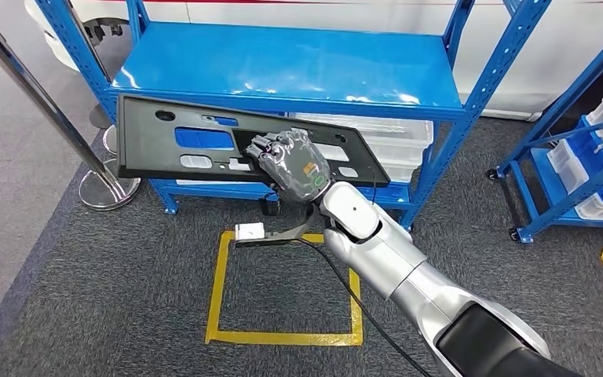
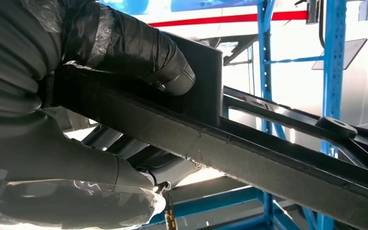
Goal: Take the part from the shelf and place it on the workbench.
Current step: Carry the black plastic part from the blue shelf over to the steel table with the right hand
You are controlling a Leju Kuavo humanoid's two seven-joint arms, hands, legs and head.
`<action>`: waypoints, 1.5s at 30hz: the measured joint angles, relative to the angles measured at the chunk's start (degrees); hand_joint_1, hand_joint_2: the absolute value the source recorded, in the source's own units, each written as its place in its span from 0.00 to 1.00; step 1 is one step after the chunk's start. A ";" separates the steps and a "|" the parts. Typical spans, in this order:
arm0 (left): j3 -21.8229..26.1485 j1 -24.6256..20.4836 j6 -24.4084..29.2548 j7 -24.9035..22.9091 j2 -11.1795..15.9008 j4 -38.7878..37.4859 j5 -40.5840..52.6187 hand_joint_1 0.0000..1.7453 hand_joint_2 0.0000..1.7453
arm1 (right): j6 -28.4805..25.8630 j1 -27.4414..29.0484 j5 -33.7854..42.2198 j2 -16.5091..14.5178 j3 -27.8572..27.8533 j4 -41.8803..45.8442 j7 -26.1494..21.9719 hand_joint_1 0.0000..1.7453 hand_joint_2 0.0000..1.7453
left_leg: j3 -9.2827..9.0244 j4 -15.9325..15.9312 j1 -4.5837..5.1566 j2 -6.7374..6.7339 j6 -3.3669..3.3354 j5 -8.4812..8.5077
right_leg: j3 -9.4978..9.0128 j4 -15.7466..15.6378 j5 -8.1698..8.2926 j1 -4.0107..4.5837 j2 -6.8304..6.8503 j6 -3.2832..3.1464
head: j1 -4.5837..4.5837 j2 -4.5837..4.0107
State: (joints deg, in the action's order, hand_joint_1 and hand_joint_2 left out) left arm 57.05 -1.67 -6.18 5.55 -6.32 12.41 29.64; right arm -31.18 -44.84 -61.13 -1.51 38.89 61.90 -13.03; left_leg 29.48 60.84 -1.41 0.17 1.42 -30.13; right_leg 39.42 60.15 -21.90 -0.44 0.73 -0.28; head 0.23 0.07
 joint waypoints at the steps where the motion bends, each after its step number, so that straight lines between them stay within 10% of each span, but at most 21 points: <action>1: 0.00 0.02 -0.14 0.20 0.04 0.02 0.05 0.00 1.00 | 0.01 -0.01 -0.04 0.01 -0.05 0.06 0.03 1.00 1.00 | -0.55 -1.44 0.18 0.10 -0.49 -0.76 | 0.30 0.06 0.45 0.05 0.03 0.36 | 0.01 0.00; 4: 0.00 0.20 -0.42 0.98 0.09 0.12 0.22 0.00 1.00 | 0.07 0.04 -0.26 0.06 -0.08 -0.02 0.03 1.00 1.00 | 0.57 -1.93 0.23 0.20 -2.30 0.27 | 1.01 0.35 0.05 -0.25 0.05 1.39 | 0.02 0.00; 8: 0.02 0.42 -0.41 1.49 0.13 0.32 0.13 0.00 1.00 | 0.10 0.13 -0.61 0.18 -0.25 -0.08 0.08 1.00 1.00 | 2.89 -1.98 0.32 0.69 -3.42 2.53 | 4.45 11.62 -9.30 -0.37 -0.16 1.98 | 0.02 0.00; 10: 0.04 0.43 -0.39 1.72 0.14 0.34 -0.02 0.00 1.00 | 0.10 0.32 -0.76 0.21 -0.27 -0.10 0.08 1.00 1.00 | 4.09 -1.91 0.50 1.44 -3.44 3.42 | 4.60 15.57 -9.81 -0.32 -0.27 1.81 | 0.01 0.00; 16: 0.04 0.38 -0.30 1.83 -0.35 0.41 -0.05 0.00 1.00 | 0.07 0.27 -0.85 0.34 -0.39 -0.08 0.08 1.00 1.00 | 5.65 -2.14 0.29 4.33 -2.18 5.24 | -7.19 -0.98 -5.98 0.34 -5.15 -0.93 | 0.06 0.00; 20: 0.04 0.50 -0.21 1.83 -0.35 0.46 -0.05 0.00 1.00 | 0.14 0.16 -0.94 0.46 -0.42 -0.08 0.07 1.00 1.00 | 6.67 -1.32 0.30 3.68 -0.90 4.52 | -8.17 -3.46 -4.81 0.01 -2.30 -1.22 | 0.13 0.00; 25: 0.06 0.51 -0.16 1.82 -0.34 0.46 -0.03 0.00 1.00 | 0.50 0.44 -0.99 0.52 -0.40 -0.11 0.12 1.00 1.00 | 12.67 12.28 -0.01 0.20 0.35 -1.28 | -7.92 -3.38 -4.77 -0.14 1.62 -1.42 | 0.10 0.00; 29: 0.07 0.51 -0.05 1.81 -0.35 0.46 -0.01 0.00 1.00 | 0.54 0.50 -1.01 0.53 -0.38 -0.09 0.09 1.00 1.00 | 6.69 1.59 0.12 -2.87 0.65 4.30 | -7.52 -1.77 -5.98 -0.18 4.10 -0.43 | 0.10 0.00; 33: 0.07 0.46 -0.05 1.81 -0.39 0.46 0.01 0.00 1.00 | 0.56 0.50 -1.01 0.53 -0.39 -0.08 0.08 1.00 1.00 | 5.92 -1.01 0.67 -3.21 -1.41 4.55 | -7.35 -0.81 -6.55 0.47 6.03 0.44 | 0.18 0.00; 36: 0.07 0.43 -0.04 1.80 -0.43 0.46 0.02 0.00 1.00 | 0.56 0.46 -1.01 0.52 -0.41 -0.08 0.09 1.00 1.00 | 6.07 -1.56 0.51 -1.31 -2.67 5.06 | -6.00 2.69 -9.57 -0.10 3.10 1.02 | 0.19 0.00; 40: 0.07 0.38 -0.03 1.79 -0.42 0.49 0.01 0.00 1.00 | 0.59 0.90 -1.01 0.72 -0.42 -0.21 0.09 1.00 1.00 | 6.55 -1.57 0.79 1.58 -3.38 5.57 | -0.44 14.85 -14.48 -0.26 -0.37 0.93 | 0.17 0.00; 45: 0.07 0.42 -0.01 1.70 -0.56 0.49 0.06 0.00 1.00 | 0.66 0.80 -1.03 0.74 -0.40 -0.29 0.10 1.00 1.00 | 6.74 -1.47 0.97 5.36 -2.94 6.04 | -5.77 2.31 -6.19 -0.08 -4.30 -0.78 | 0.16 0.00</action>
State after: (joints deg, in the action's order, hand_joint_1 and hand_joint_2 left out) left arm 57.11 -1.25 -6.19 7.25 -6.88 12.90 29.70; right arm -30.53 -44.04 -62.15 -0.77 38.49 61.60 -12.92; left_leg 36.22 59.36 -0.44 5.54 -1.52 -24.10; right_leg 33.64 62.47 -28.09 -0.52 -3.57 -1.06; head 0.39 0.07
